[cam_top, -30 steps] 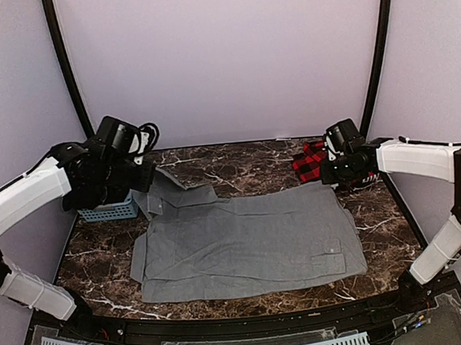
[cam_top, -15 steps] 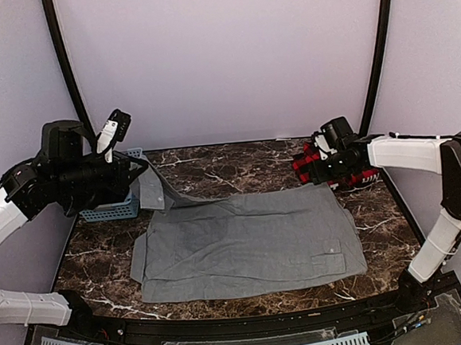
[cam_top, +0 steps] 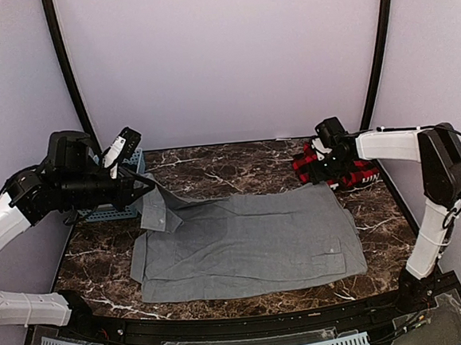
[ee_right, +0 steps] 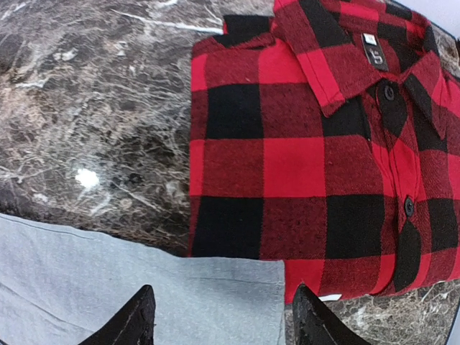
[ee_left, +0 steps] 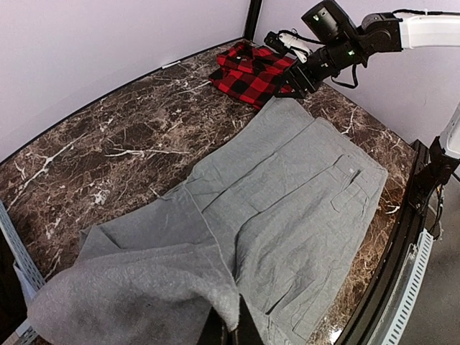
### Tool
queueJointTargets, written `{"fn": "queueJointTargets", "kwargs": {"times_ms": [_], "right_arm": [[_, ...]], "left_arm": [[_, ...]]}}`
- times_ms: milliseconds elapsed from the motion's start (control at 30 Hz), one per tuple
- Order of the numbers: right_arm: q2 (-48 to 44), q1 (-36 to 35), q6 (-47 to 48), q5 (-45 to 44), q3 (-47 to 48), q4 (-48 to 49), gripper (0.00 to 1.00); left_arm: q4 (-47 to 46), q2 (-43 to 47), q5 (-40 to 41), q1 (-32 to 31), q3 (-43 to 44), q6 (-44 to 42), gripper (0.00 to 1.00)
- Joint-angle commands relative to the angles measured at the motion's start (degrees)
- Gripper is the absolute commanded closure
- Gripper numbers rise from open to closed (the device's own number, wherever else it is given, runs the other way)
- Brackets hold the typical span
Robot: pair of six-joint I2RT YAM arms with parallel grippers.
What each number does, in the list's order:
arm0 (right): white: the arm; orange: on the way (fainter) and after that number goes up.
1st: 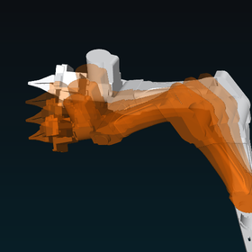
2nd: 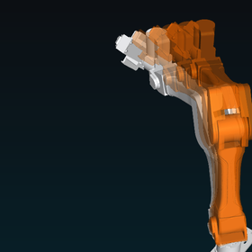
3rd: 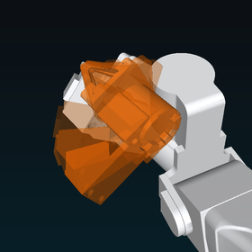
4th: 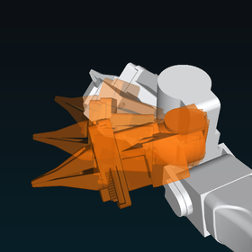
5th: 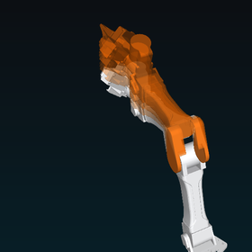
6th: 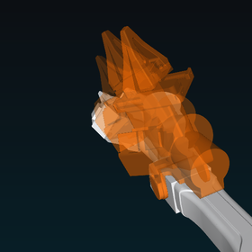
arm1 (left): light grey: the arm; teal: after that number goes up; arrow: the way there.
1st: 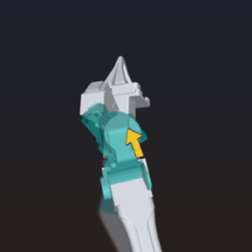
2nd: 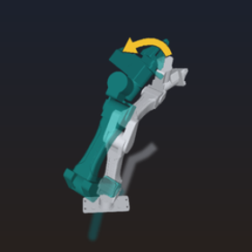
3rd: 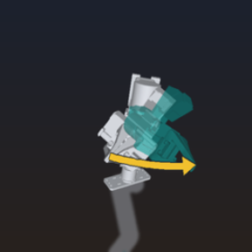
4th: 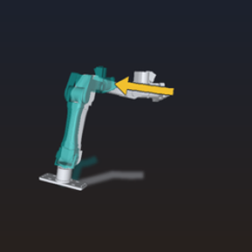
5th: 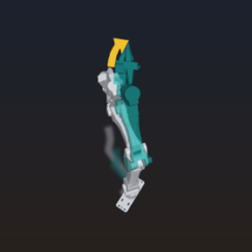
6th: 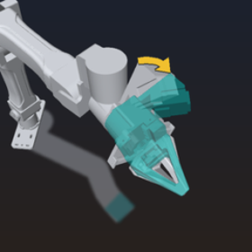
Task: Fold and stack the long sleeve shirts
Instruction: Pick up the 1/3-folded shirt from the center of the board.
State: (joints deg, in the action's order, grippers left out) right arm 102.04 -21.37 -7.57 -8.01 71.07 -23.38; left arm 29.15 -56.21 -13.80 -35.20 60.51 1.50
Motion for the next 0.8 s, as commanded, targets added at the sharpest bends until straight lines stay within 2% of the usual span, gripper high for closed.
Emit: {"fn": "queueJointTargets", "kwargs": {"times_ms": [0,367,767], "right_arm": [[1.9,2.78,-0.52,1.33,2.12,-0.82,0.4],[5.33,6.59,1.06,9.56,1.99,0.47,0.48],[7.12,8.19,1.33,12.84,0.41,2.45,0.72]], "left_arm": [[-0.76,-0.1,-2.34,0.13,-2.14,-0.65,1.0],[-2.11,-2.18,-2.03,0.13,-2.87,-0.51,1.0],[-2.47,-3.15,-1.41,0.13,-3.31,-0.7,1.0]]}}
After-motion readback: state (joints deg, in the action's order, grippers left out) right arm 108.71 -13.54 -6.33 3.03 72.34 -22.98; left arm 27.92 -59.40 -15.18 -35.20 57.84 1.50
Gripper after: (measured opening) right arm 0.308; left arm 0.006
